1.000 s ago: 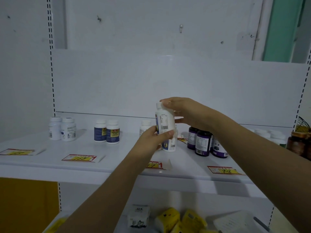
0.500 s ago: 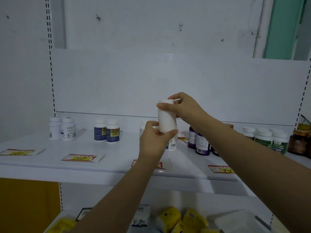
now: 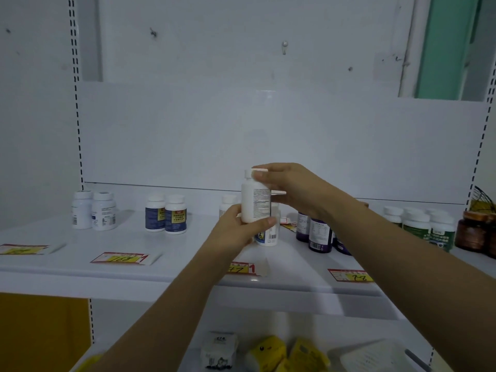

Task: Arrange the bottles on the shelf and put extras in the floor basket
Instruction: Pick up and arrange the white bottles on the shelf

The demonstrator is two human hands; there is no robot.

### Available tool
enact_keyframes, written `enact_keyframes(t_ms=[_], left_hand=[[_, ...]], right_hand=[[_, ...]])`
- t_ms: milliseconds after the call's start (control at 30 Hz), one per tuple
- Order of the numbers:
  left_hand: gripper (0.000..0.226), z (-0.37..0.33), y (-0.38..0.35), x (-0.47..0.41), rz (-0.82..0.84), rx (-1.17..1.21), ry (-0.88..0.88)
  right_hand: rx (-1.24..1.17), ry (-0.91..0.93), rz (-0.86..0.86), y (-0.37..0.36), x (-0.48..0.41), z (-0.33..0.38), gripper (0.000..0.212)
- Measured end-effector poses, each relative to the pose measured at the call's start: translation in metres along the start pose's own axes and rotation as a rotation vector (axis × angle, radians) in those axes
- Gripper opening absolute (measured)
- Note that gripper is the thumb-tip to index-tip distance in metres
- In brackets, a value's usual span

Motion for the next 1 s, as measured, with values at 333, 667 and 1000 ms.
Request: enact_keyframes(t_ms=[333, 667, 1000], left_hand=[[0.043, -0.008, -0.005, 0.000, 0.098, 0.140, 0.027], [0.036, -0.006, 0.004, 0.007, 0.127, 0.307, 0.082], [0.044, -0.013, 0.008, 0.007, -0.033, -0.093, -0.075]], right_hand=[[-0.112, -0.001, 0.140, -0.003, 0.000, 0.010, 0.043], [-0.195, -0.030, 0.154, -0.002, 0.002, 0.007, 0.024], [-0.144, 0.014, -0.064, -0.010, -0.001, 0.009, 0.031]])
Point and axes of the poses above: each hand's wrist, its own x-axis away from the middle knuckle, its own y-axis out of the back of the hand, z = x × y, the point moved 4 cm from there along -x, towards the middle knuckle, and after that the axes turned 11 degrees about x, right-handed, at the moved point
